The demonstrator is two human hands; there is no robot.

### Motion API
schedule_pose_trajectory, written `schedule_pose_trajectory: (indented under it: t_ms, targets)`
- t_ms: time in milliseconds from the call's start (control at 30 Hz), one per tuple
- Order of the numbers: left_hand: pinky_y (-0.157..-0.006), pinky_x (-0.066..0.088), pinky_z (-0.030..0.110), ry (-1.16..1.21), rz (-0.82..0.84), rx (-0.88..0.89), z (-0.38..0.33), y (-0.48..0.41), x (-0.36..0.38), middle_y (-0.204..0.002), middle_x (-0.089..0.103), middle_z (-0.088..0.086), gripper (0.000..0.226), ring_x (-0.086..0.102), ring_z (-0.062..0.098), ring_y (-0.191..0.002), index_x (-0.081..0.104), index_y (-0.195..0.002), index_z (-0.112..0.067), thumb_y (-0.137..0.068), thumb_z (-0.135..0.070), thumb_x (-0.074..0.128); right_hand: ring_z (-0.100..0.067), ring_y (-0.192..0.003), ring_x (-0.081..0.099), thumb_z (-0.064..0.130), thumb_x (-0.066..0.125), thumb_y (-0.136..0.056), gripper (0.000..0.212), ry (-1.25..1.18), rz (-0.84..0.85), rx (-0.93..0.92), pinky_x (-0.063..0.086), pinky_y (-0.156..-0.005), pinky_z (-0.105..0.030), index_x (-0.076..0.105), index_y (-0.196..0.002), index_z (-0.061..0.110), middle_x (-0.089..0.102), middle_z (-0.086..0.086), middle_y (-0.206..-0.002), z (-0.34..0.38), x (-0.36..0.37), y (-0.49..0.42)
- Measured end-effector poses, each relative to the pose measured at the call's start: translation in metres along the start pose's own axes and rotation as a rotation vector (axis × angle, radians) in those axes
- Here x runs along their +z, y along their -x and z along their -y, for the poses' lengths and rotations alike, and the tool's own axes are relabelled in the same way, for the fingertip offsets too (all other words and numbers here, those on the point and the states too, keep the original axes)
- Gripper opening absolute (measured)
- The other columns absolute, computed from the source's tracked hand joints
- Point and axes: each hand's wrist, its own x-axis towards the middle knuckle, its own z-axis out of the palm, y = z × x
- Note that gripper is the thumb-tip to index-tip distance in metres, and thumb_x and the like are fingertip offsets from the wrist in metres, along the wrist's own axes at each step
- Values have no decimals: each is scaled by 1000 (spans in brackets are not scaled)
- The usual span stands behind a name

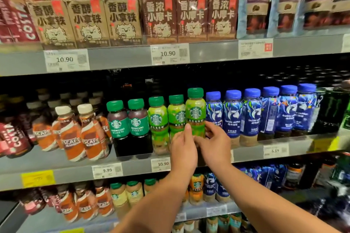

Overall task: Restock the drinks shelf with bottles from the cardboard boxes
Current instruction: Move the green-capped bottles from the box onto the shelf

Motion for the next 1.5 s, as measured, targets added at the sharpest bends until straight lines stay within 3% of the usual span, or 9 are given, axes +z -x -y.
schedule_pose_trajectory:
  t_ms: [133, 267, 400, 533, 667, 867, 1000, 1200, 1500]
  targets:
    - [-96, 43, 37, -9, 23, 18, 3, 0, 1, -107, 64, 6, 54, 57, 20, -105, 68, -99, -13, -99, -48, 26, 10, -67, 51, 9, 78, -74, 35, 44, -44, -5, 37, -59, 3, 70, -108, 14, 55, 22, -73, 2, 0, 0]
    - [-101, 41, 40, -57, 31, 30, 6, -1, 6, -118, 61, 5, 56, 54, 20, -114, 64, -117, -14, -99, -49, 24, 2, -57, 50, 14, 78, -74, 19, 111, -81, 0, 40, -51, -7, 72, -93, 14, 56, 18, -63, 3, 3, -2]
    - [-93, 42, 36, -58, 33, 61, 6, -3, 3, -109, 62, 10, 54, 56, 23, -106, 65, -101, -8, -99, -47, 26, 0, -60, 50, 18, 79, -73, 16, 187, -106, -13, 35, -52, -11, 71, -87, 18, 61, 10, -69, -1, 9, -5]
    - [-85, 37, 28, -98, 86, 38, 5, 2, 1, -108, 56, 9, 46, 51, 16, -99, 56, -76, -19, -99, -46, 26, -17, -78, 56, 20, 78, -74, 37, 240, -107, 24, 47, -70, -30, 69, -109, 12, 61, -4, -88, -9, 13, -4]
    - [-77, 35, 29, -133, 70, 17, 6, 6, -1, -95, 56, 5, 48, 52, 19, -90, 49, -68, -23, -98, -50, 23, -17, -86, 58, 22, 78, -75, 47, 260, -91, 26, 50, -76, -30, 64, -119, 12, 63, -5, -97, -14, 15, -2]
    - [-81, 36, 27, -112, 120, 11, 8, 8, -8, -98, 57, 1, 42, 53, 17, -95, 58, -88, -21, -100, -47, 27, -19, -93, 59, 17, 73, -77, 37, 266, -47, 12, 50, -81, -31, 66, -114, 13, 64, -5, -101, -15, 14, 0]
    - [-73, 33, 27, -280, 118, 61, 12, 7, -31, -90, 54, 1, 37, 52, 20, -90, 57, -78, -17, -100, -39, 37, -25, -90, 58, 10, 65, -78, 21, 341, -54, 14, 47, -76, -33, 65, -100, 9, 63, -6, -93, -9, 8, 7]
    - [-79, 44, 31, -653, 114, 116, 22, 12, -97, -104, 62, 4, 28, 58, 24, -99, 68, -99, -15, -95, -31, 45, -28, -77, 57, 12, 54, -83, 7, 531, 160, -44, 41, -59, -30, 56, -77, 13, 62, -6, -79, 21, 25, 38]
    - [-79, 46, 35, -1115, 279, 159, 33, 40, -199, -110, 64, 8, 26, 59, 30, -103, 65, -105, -15, -90, -29, 48, -31, -100, 61, 25, 57, -84, 27, 934, 511, 11, 50, -78, -34, 65, -106, 12, 66, -10, -108, 62, 73, 109]
